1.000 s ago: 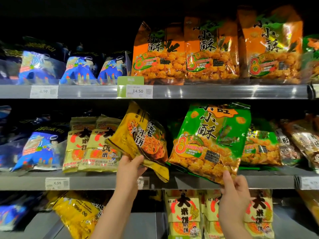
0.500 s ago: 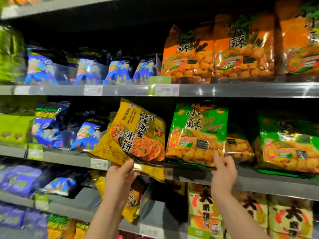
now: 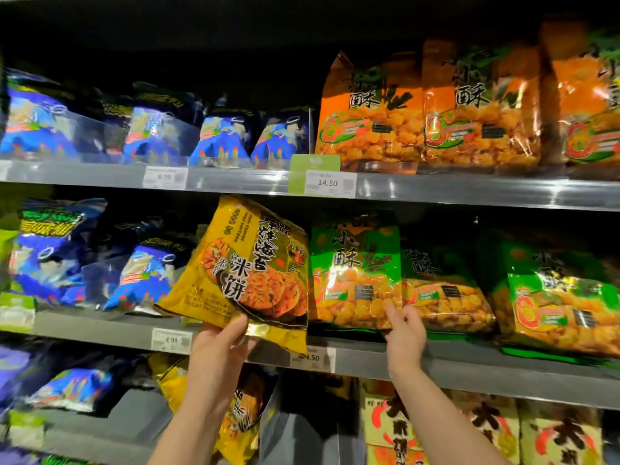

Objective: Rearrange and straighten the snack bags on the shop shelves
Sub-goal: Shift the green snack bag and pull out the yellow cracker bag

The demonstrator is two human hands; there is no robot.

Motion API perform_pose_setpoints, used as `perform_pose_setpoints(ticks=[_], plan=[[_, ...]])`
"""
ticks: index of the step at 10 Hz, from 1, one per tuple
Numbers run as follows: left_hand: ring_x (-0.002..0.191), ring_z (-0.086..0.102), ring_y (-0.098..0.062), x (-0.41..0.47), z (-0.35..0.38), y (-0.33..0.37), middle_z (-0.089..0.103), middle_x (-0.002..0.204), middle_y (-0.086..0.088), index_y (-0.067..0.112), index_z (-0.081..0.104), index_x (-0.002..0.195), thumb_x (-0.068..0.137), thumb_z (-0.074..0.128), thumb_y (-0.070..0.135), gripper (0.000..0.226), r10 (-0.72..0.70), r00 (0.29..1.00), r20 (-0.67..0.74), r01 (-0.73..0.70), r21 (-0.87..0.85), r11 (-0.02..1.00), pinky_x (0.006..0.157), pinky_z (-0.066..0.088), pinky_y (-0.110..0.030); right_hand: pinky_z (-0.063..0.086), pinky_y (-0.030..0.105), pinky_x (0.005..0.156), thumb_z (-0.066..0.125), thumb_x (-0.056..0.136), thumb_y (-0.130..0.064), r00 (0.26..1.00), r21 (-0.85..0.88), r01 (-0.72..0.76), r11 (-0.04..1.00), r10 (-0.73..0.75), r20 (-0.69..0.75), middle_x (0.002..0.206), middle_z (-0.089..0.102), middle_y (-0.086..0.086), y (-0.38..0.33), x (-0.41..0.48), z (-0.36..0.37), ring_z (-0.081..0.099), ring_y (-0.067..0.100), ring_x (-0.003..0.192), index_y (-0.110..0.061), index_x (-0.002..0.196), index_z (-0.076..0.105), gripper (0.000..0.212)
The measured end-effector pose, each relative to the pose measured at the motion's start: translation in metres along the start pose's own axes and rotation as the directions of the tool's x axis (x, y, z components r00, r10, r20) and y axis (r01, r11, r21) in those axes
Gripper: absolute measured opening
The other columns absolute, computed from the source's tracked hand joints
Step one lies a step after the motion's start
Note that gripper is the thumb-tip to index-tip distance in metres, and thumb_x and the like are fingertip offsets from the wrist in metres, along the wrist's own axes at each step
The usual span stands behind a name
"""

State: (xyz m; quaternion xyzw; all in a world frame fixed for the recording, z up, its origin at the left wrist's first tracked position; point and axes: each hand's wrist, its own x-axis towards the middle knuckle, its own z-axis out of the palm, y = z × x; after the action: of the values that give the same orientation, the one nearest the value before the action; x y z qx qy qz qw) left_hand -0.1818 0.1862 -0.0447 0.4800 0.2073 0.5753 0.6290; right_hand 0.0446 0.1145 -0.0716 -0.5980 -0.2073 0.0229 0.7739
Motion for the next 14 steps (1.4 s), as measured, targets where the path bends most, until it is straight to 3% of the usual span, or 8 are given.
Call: perform_pose_setpoints(ticks=[2,4,5,9,10,12,13,14], plan=[[0.077,0.058,-0.014,0.014,-0.008,-0.016,0.056,0.085,-0.008,0.006,0.052,0.083,0.091,0.047,0.002,0.010,0.003,1.000,0.019,-0.003,-0.026,1.000,0.054,0.053,-0.015,0.035,0.029,0.050,0.043,0.096,-0.032,0.988,-0.564,0.149,0.812,-0.150,0.044,0.073,0.051,0.001,0.000,-0.005,0.002,0.050,0.019,0.062,-0.021,0.097,0.036,0.013],[0.073,0.057,-0.016,0.017,-0.011,-0.026,0.055,0.079,-0.011,-0.006,0.053,0.084,0.090,0.050,0.002,0.010,-0.028,0.999,0.022,0.028,-0.025,0.999,0.054,0.052,-0.015,0.042,0.038,0.089,0.064,0.085,-0.031,0.949,-0.829,0.201,0.521,-0.313,0.033,0.116,0.055,0.001,0.006,0.000,-0.003,0.049,0.022,0.109,-0.022,0.118,0.049,0.037],[0.078,0.058,-0.017,0.011,-0.010,-0.024,0.056,0.077,-0.007,0.006,0.051,0.079,0.090,0.049,0.002,0.011,-0.073,0.997,0.039,0.079,-0.186,0.979,0.060,0.055,-0.021,0.039,0.038,0.090,0.065,0.084,-0.030,0.950,-0.826,0.176,0.535,-0.313,0.001,0.117,0.055,0.002,0.002,0.001,-0.001,0.050,0.022,0.110,-0.020,0.118,0.047,0.040],[0.079,0.064,-0.018,-0.038,-0.017,-0.013,0.062,0.077,-0.008,0.001,0.053,0.094,0.090,0.046,-0.002,0.009,-0.042,0.998,0.041,0.049,-0.206,0.977,0.062,0.057,-0.021,0.032,0.038,0.092,0.057,0.088,-0.037,0.933,-0.723,0.316,0.614,-0.339,0.120,0.092,0.053,-0.007,-0.019,-0.031,-0.019,0.048,0.018,0.096,-0.025,0.085,0.047,0.016],[0.058,0.064,-0.005,-0.060,-0.020,-0.009,0.061,0.064,-0.003,0.001,0.052,0.082,0.090,0.045,-0.004,0.012,-0.010,1.000,0.026,0.014,-0.145,0.989,0.053,0.053,-0.015,0.030,0.037,0.091,0.055,0.089,-0.041,0.930,-0.685,0.345,0.642,-0.331,0.158,0.084,0.053,-0.008,-0.030,-0.044,-0.024,0.049,0.017,0.090,-0.025,0.081,0.047,0.019],[0.059,0.058,-0.008,-0.110,-0.028,-0.020,0.062,0.064,0.002,0.014,0.054,0.077,0.090,0.046,-0.002,0.022,-0.047,0.997,-0.062,0.038,-0.134,0.990,0.056,0.047,-0.026,0.037,0.038,0.084,0.042,0.093,-0.047,0.833,-0.342,0.306,0.888,-0.076,0.549,0.063,0.055,-0.002,-0.020,-0.104,-0.029,0.055,0.019,0.070,-0.021,0.064,0.052,0.040],[0.047,0.056,-0.002,-0.136,-0.038,-0.033,0.057,0.049,0.008,0.009,0.048,0.071,0.077,0.059,0.003,0.014,-0.057,0.996,-0.073,0.051,-0.087,0.995,0.052,0.048,-0.024,0.030,0.035,0.070,0.036,0.089,-0.060,0.740,-0.321,0.268,0.908,0.019,0.672,0.055,0.041,-0.002,-0.004,-0.131,-0.032,0.046,0.019,0.062,-0.020,0.053,0.038,0.054],[0.064,0.057,-0.014,-0.155,-0.058,-0.046,0.053,0.065,-0.005,0.009,0.048,0.070,0.060,0.068,0.004,0.024,-0.111,0.992,-0.065,0.100,-0.150,0.984,0.062,0.052,-0.029,0.025,0.031,0.062,0.039,0.077,-0.075,0.707,-0.325,0.238,0.916,0.066,0.704,0.051,0.032,-0.001,0.020,-0.146,-0.036,0.039,0.014,0.057,-0.015,0.055,0.033,0.064]])
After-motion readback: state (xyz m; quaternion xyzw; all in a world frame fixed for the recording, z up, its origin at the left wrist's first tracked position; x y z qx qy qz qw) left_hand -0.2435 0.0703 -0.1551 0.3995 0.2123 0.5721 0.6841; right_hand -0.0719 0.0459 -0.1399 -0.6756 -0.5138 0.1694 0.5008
